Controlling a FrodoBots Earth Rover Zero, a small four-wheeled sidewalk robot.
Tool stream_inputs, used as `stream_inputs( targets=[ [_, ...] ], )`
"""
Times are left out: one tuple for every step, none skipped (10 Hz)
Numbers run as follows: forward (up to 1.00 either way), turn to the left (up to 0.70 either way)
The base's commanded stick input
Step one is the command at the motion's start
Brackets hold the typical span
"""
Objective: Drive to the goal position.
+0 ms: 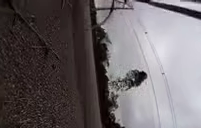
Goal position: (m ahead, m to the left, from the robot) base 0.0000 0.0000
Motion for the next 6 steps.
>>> stream_inputs(
  targets=[
    [0.0, -0.7],
    [0.0, -0.7],
    [0.0, -0.7],
    [0.0, -0.7],
    [0.0, -0.7],
    [0.0, -0.57]
  ],
)
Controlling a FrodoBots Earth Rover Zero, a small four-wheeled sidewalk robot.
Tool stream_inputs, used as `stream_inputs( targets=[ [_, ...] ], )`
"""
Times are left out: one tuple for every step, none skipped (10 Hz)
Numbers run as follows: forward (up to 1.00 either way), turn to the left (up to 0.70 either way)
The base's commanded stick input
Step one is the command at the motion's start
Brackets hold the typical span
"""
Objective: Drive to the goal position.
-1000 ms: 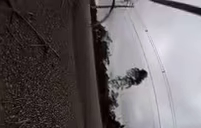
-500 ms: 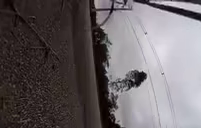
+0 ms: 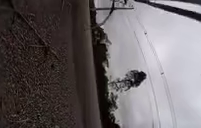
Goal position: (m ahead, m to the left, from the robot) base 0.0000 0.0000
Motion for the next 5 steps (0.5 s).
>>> stream_inputs(
  targets=[
    [0.0, 0.0],
    [0.0, 0.0],
    [0.0, 0.0],
    [0.0, 0.0],
    [0.0, 0.0]
  ],
)
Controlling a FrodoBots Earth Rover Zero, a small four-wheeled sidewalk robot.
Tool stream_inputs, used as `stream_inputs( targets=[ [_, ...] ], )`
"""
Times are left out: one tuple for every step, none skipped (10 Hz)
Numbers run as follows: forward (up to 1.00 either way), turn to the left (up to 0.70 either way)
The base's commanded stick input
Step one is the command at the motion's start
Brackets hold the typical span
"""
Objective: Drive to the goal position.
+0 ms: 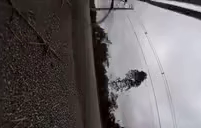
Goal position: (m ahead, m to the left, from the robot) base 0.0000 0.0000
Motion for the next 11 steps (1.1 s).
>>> stream_inputs(
  targets=[
    [0.0, 0.0],
    [0.05, 0.0],
    [0.48, 0.01],
    [0.7, 0.14],
    [0.7, 0.14],
    [0.7, 0.14],
    [0.7, 0.14],
    [0.7, 0.14],
    [0.7, 0.14],
    [0.7, 0.14],
    [0.7, 0.14]
  ],
)
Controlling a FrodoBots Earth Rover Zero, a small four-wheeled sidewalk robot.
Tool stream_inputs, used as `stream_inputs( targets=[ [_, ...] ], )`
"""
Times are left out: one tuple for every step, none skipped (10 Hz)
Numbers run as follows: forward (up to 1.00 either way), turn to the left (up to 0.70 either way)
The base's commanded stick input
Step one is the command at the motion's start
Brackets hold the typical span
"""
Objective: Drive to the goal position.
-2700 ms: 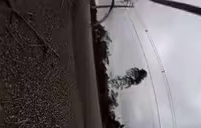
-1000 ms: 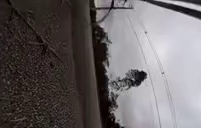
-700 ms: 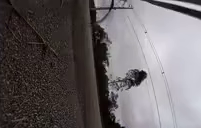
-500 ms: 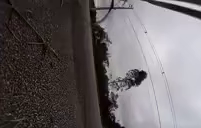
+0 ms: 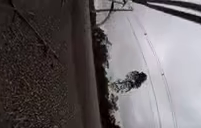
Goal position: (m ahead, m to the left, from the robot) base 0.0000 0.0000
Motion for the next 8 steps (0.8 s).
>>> stream_inputs(
  targets=[
    [0.7, 0.14],
    [0.7, 0.14],
    [0.7, 0.14],
    [0.7, 0.14],
    [0.52, 0.23],
    [0.09, 0.05],
    [0.0, 0.0],
    [0.0, 0.0]
  ],
)
